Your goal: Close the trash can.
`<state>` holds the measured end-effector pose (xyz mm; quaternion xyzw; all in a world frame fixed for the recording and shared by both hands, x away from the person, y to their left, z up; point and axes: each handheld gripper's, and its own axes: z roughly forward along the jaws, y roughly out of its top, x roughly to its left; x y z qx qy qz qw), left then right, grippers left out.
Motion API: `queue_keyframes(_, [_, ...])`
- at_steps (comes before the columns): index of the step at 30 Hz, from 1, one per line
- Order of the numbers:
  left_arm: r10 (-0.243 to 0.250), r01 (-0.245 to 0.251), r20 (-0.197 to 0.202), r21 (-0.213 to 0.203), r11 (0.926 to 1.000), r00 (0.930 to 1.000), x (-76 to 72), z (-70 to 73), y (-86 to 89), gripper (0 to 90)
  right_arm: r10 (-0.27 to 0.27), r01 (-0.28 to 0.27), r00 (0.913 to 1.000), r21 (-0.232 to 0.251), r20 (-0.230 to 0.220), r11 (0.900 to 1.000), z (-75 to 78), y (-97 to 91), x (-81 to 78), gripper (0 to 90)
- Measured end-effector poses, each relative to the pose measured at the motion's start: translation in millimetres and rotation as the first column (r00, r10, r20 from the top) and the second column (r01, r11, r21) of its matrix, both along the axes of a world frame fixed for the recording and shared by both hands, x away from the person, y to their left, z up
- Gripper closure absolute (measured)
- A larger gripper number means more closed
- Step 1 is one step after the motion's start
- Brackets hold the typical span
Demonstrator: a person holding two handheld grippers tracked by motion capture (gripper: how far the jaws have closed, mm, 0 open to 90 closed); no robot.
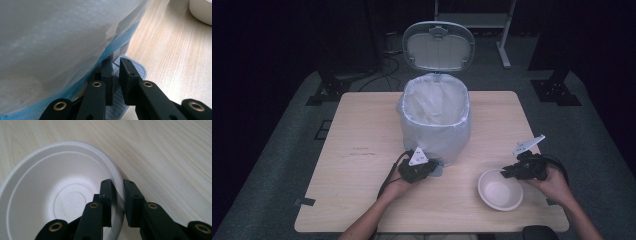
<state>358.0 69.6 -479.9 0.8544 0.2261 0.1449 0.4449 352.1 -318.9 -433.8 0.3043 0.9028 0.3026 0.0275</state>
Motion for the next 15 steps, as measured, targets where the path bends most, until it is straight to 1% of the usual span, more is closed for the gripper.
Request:
queue_keyframes(4, [0.000, 0.000, 0.000, 0.000, 1.0000, 1.0000, 0.0, 0.0, 0.0, 82.1, 0.002, -0.002, 1.0000, 0.026, -0.007, 0.9997, 3.9, -2.0, -0.9, 79.8])
queue_keyframes(7, [-0.001, 0.001, 0.000, 0.002, 1.0000, 1.0000, 0.0, 0.1, 0.1, 82.1, -0.002, 0.003, 0.9998, 0.059, -0.018, 0.9982, 7.1, -4.6, -1.5, 81.3])
queue_keyframes(11, [-0.002, 0.002, 0.001, 0.004, 1.0000, 1.0000, 0.1, 0.2, 0.3, 82.1, -0.001, 0.002, 0.9996, 0.056, -0.027, 0.9984, 10.3, -4.7, -2.2, 81.9])
queue_keyframes(15, [-0.003, 0.003, 0.002, 0.003, 1.0000, 1.0000, 0.2, 0.1, 0.3, 82.1, 0.010, -0.009, 0.9998, 0.053, -0.019, 0.9985, 17.4, -2.2, -2.8, 82.3])
